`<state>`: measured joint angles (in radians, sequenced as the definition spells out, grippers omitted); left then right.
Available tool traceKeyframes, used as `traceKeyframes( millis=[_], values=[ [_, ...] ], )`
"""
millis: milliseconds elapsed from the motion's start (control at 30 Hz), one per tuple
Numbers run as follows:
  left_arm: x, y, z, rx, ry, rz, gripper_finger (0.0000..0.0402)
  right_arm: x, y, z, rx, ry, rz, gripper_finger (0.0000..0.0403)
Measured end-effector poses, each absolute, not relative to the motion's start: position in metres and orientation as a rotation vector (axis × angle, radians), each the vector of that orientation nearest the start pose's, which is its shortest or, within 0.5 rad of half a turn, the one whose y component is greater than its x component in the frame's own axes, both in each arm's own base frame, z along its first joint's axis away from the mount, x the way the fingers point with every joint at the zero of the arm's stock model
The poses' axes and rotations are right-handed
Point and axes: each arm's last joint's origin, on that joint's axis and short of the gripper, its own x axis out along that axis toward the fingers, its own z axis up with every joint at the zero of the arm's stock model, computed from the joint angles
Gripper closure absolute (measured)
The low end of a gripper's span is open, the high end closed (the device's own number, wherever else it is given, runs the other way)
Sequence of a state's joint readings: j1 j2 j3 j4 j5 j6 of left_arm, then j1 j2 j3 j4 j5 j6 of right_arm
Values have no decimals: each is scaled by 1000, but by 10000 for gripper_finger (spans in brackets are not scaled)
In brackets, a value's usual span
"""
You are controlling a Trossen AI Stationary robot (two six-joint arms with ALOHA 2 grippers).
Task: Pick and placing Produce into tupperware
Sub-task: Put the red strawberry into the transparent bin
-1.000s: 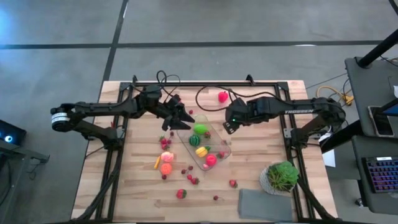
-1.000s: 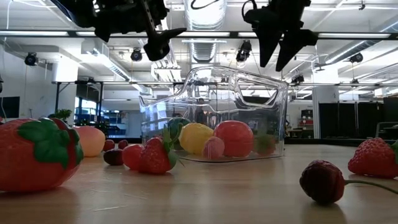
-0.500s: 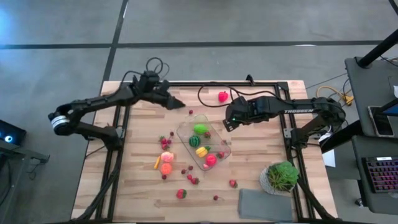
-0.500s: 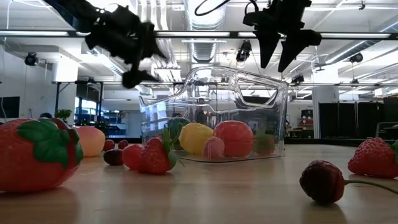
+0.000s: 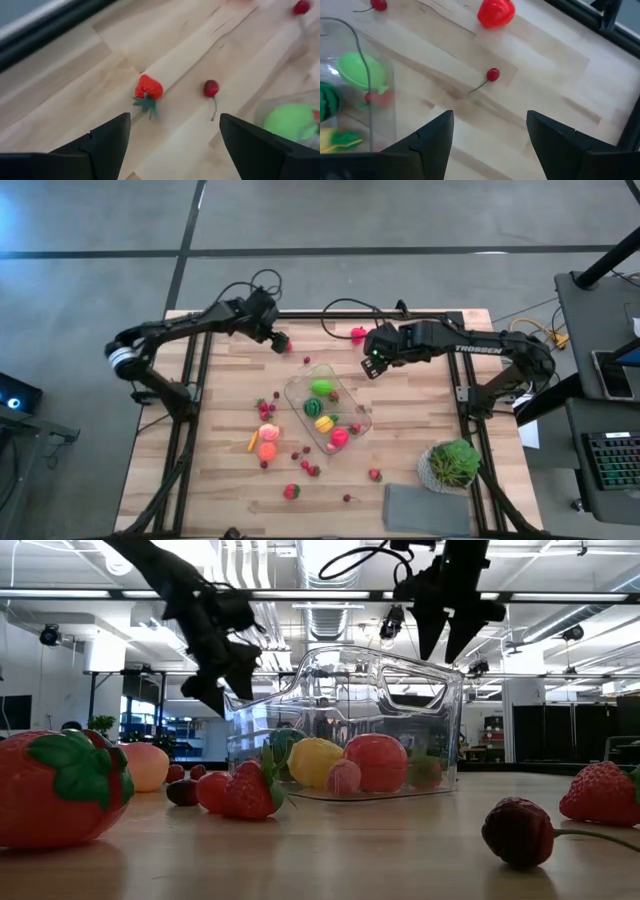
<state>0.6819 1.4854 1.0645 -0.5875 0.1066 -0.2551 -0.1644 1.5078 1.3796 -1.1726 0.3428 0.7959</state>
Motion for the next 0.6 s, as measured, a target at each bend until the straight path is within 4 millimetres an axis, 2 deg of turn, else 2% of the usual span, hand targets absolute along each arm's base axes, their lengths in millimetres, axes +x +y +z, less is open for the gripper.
traceKeyframes(
  millis=[333, 600],
  values=[
    [264, 210, 211, -650, 1039, 629, 110, 273, -61, 304, 495, 1080, -894, 162],
    [275, 220, 194, -663, 1114, 623, 110, 272, -61, 303, 472, 1096, -881, 165]
  ],
)
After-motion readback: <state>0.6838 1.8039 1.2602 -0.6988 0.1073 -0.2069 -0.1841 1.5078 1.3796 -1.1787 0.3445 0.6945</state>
